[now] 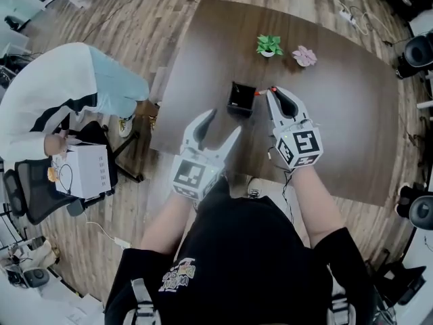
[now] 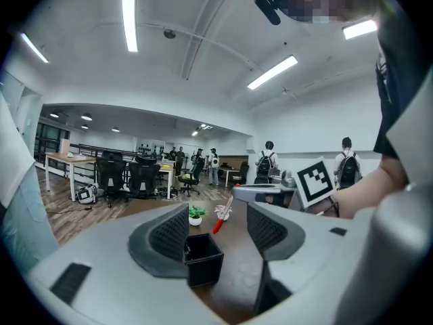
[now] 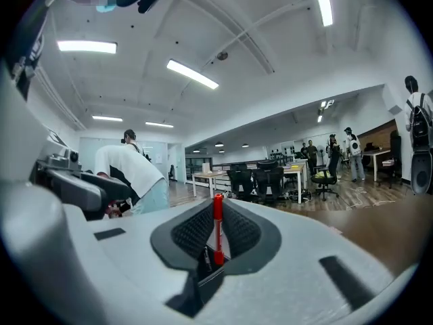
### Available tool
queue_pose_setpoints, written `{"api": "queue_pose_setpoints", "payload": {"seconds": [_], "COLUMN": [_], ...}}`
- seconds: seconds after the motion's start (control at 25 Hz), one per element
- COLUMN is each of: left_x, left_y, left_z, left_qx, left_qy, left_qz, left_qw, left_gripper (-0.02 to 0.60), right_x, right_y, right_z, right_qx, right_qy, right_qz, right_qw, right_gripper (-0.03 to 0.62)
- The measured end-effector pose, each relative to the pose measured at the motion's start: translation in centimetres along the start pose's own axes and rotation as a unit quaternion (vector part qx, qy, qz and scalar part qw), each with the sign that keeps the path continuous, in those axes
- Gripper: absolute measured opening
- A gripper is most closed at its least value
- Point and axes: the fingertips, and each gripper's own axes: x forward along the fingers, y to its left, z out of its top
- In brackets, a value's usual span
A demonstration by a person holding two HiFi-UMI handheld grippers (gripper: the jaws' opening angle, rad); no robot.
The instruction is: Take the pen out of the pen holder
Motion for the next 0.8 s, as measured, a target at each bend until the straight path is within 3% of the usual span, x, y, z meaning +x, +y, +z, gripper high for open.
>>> {"api": "queue_pose_setpoints", "payload": {"seconds": [0.36, 0.6, 0.8], "left_x": [-2.6, -6.3, -9.9], "left_y": [-6.5, -8.6, -8.1], "left_z": [1.0, 1.0, 0.5], "left_qx": [0.01, 0.009, 0.0], "left_qy": [-0.018, -0.016, -0.01], "left_qz": [0.035, 0.081, 0.112], "left_qw": [0.9992, 0.9966, 0.9936], "left_gripper": [0.25, 0.244, 0.143], "right_x": [-7.8, -11.5, -12.2], "right_y": [0.2, 2.3, 5.2], "right_z": [3.6, 2.8, 1.6], "right_qx": [-0.006, -0.01, 0.002], "right_qy": [-0.036, -0.032, -0.02], "right_qz": [0.035, 0.073, 0.091], "right_qw": [0.999, 0.997, 0.996], "right_gripper": [0.041, 0.041, 0.041]}}
